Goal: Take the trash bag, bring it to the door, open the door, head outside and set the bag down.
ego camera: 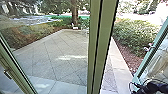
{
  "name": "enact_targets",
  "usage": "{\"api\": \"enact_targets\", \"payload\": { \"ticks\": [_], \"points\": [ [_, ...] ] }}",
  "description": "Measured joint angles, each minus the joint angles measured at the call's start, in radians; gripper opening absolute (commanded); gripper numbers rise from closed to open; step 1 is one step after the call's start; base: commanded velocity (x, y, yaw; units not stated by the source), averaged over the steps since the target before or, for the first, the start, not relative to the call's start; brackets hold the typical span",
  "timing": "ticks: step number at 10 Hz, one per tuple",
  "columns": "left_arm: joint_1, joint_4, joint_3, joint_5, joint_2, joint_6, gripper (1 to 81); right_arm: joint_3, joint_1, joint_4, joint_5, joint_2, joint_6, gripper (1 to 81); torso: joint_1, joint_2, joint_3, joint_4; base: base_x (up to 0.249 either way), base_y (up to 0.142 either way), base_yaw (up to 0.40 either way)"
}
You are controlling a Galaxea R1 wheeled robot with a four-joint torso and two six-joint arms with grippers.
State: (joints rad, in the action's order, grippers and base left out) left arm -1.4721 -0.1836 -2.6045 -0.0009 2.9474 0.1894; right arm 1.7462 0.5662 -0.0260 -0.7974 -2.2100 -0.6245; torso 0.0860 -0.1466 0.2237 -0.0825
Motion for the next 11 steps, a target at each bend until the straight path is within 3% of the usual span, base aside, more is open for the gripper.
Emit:
{"api": "enact_targets", "payload": {
  "ticks": [3, 5, 11],
  "points": [
    [0.0, 0.0, 0.0, 0.0, -0.004, 0.001, 1.0, -0.026, 0.184, -0.021, 0.112, -0.013, 0.0, 81.1, 0.0, 0.0, 0.0, 0.0, 0.0, 0.0, 0.0],
    [0.0, 0.0, 0.0, -0.004, -0.005, 0.001, 1.0, 0.03, 0.342, -0.042, 0.213, -0.074, 0.0, 81.1, 0.0, 0.0, 0.0, 0.0, 0.0, 0.0, 0.0],
    [-0.003, 0.0, -0.001, -0.056, 0.008, 0.001, 1.0, 0.262, 0.694, -0.136, 0.627, -0.284, 0.004, 81.1, 0.0, 0.0, -0.001, 0.0, 0.0, 0.0, 0.0]
  ]
}}
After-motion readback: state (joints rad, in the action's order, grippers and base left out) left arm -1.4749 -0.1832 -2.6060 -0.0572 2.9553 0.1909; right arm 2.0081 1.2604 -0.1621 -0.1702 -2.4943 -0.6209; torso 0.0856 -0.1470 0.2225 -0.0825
